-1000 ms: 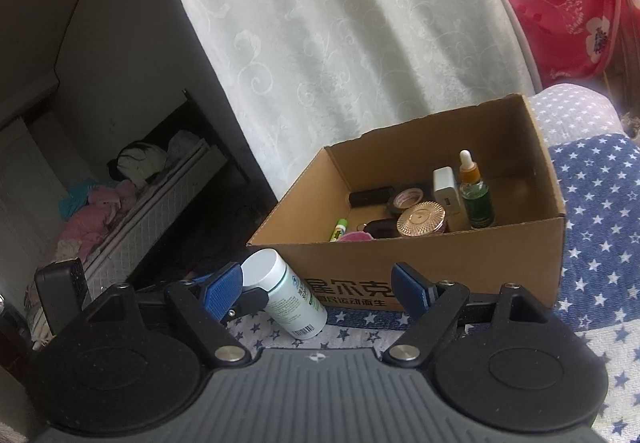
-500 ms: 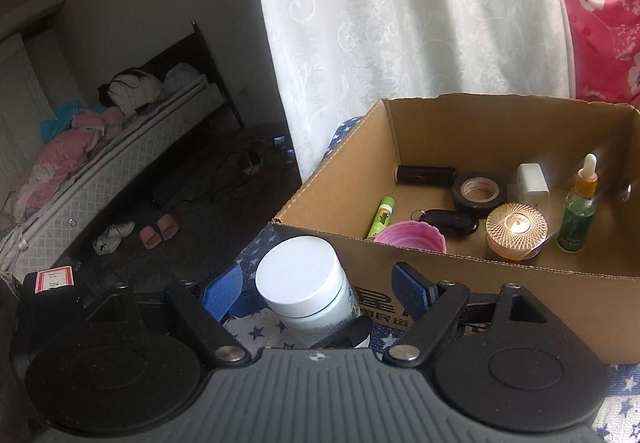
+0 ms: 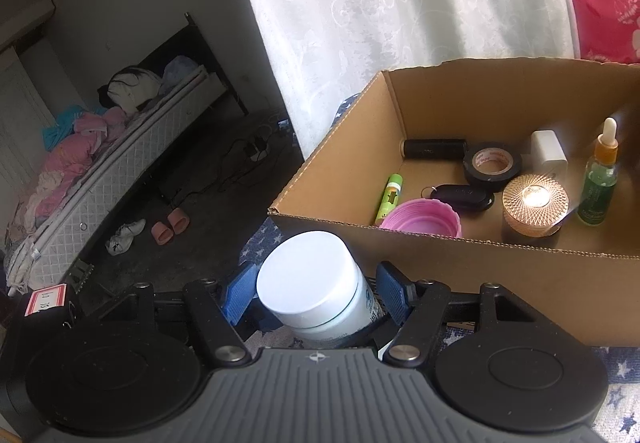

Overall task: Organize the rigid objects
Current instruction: 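Move the right gripper to the white pill bottle and close around it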

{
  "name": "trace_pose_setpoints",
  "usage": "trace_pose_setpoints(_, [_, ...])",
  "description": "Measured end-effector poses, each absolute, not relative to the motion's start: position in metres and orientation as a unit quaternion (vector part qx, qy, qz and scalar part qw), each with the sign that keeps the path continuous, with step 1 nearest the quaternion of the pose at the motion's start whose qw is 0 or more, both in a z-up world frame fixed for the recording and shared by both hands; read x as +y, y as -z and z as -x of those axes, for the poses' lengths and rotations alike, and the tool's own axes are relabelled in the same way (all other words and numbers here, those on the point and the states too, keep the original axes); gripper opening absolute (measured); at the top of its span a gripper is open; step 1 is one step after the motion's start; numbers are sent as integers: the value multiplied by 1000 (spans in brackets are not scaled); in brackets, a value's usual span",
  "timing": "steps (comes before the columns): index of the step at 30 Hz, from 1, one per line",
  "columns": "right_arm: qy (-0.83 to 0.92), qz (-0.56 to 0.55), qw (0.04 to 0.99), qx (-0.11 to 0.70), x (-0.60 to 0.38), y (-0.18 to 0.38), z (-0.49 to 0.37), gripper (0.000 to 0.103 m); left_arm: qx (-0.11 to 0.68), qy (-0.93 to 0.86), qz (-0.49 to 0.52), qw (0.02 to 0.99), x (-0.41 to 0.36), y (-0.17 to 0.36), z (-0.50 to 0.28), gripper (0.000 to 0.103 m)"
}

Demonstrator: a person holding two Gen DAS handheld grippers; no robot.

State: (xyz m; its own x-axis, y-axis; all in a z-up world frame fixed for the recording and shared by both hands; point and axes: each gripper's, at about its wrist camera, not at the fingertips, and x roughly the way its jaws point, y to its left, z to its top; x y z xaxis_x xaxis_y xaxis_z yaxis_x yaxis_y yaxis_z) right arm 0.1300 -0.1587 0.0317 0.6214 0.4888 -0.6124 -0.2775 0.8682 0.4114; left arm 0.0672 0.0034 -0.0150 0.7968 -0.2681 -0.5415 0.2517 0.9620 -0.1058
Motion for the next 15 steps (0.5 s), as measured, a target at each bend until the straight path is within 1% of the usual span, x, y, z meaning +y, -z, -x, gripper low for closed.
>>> trace_pose_setpoints(15, [-202,-165,881,394,-177,-20,-122,69,286,150,-17,946,-17,8,-38,55])
